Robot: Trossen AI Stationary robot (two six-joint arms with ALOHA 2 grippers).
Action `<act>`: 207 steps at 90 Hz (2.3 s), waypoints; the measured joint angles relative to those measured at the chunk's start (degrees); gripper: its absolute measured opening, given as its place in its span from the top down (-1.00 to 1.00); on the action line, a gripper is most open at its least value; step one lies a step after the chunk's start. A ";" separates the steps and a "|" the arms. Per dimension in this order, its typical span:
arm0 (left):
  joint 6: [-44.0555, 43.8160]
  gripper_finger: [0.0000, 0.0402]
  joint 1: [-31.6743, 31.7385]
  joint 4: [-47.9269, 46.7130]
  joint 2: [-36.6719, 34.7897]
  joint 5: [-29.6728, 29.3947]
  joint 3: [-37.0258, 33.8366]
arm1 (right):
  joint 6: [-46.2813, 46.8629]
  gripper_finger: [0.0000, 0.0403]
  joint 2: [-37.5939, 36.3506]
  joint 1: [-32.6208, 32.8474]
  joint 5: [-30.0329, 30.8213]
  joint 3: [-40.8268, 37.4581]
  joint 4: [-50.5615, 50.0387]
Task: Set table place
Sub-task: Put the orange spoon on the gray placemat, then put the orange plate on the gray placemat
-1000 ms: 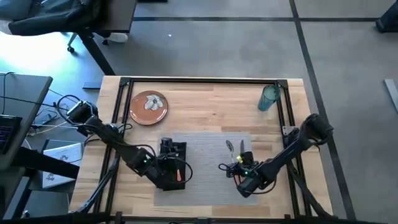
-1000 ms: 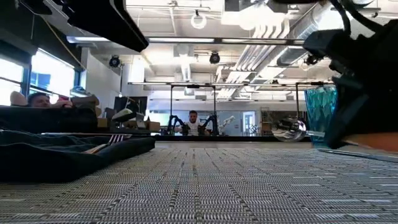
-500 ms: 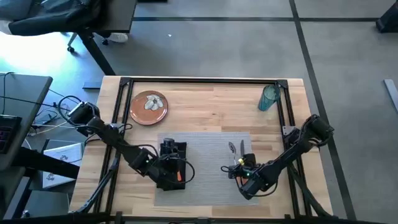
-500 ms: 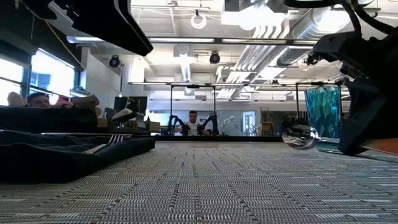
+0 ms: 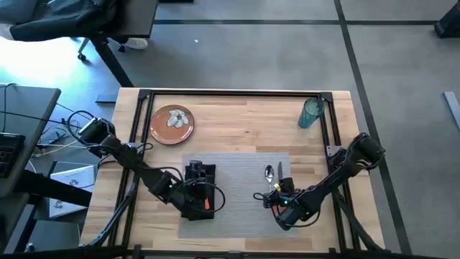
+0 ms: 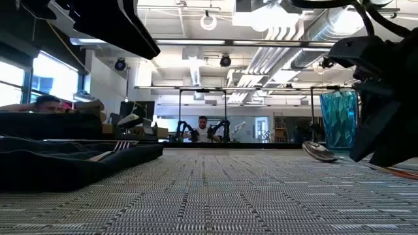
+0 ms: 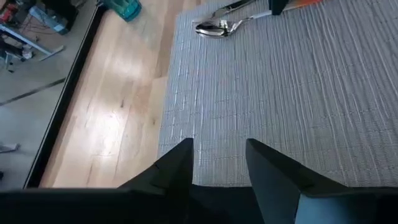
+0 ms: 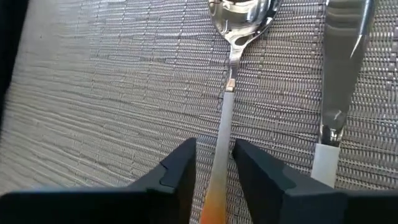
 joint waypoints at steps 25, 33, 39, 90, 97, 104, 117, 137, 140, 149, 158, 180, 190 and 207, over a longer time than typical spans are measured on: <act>-1.64 0.34 0.00 -0.09 0.00 1.39 0.00 | -12.53 0.43 -6.81 0.06 -8.50 -0.16 -1.90; -1.91 0.34 0.14 -0.14 -0.10 1.88 0.00 | -17.17 0.43 -10.05 -0.18 -10.24 -0.16 -1.95; -2.69 0.34 0.20 -1.21 -0.40 2.13 0.00 | -20.82 0.43 -12.48 -0.72 -9.70 -0.16 -1.91; -22.90 0.04 17.03 -39.73 -15.61 11.86 -8.78 | -63.42 0.21 -17.46 -14.64 -5.31 -0.14 -6.46; -20.70 0.02 20.70 -37.12 -17.77 11.99 -13.27 | -67.61 0.12 -17.46 -15.79 -1.99 -0.58 -7.48; -16.82 0.02 24.26 -31.97 -19.11 12.53 -17.60 | -70.34 0.05 -17.45 -16.56 0.37 -2.78 -6.91; -9.04 0.02 30.68 -24.71 -18.27 18.84 -21.07 | -71.25 -0.01 -17.44 -17.24 2.62 -8.55 -2.57; -6.13 0.02 36.56 -18.31 -14.45 19.61 -21.14 | -69.59 -0.01 -17.39 -17.04 0.92 -16.54 10.40; -5.72 0.02 37.66 -18.10 -13.79 19.47 -21.15 | -69.04 -0.01 -17.39 -17.05 0.63 -17.12 11.24; -4.96 0.02 41.88 -18.02 -11.78 19.80 -21.16 | -67.59 -0.01 -17.39 -17.05 -0.50 -18.38 12.65; -3.97 0.02 45.15 -17.94 -9.67 21.40 -21.16 | -67.27 -0.01 -17.39 -16.69 -1.47 -19.20 13.56; -1.60 0.02 46.89 -13.24 -4.40 20.59 -21.00 | -67.30 -0.01 -17.39 -15.29 -1.40 -19.29 14.04; 0.02 0.10 46.83 -12.60 -1.80 18.71 -20.87 | -67.30 -0.01 -17.39 -14.49 -1.49 -19.29 13.98; -0.39 0.65 46.54 -11.90 -0.18 16.31 -20.87 | -67.27 -0.01 -17.39 -12.96 -1.55 -19.31 13.58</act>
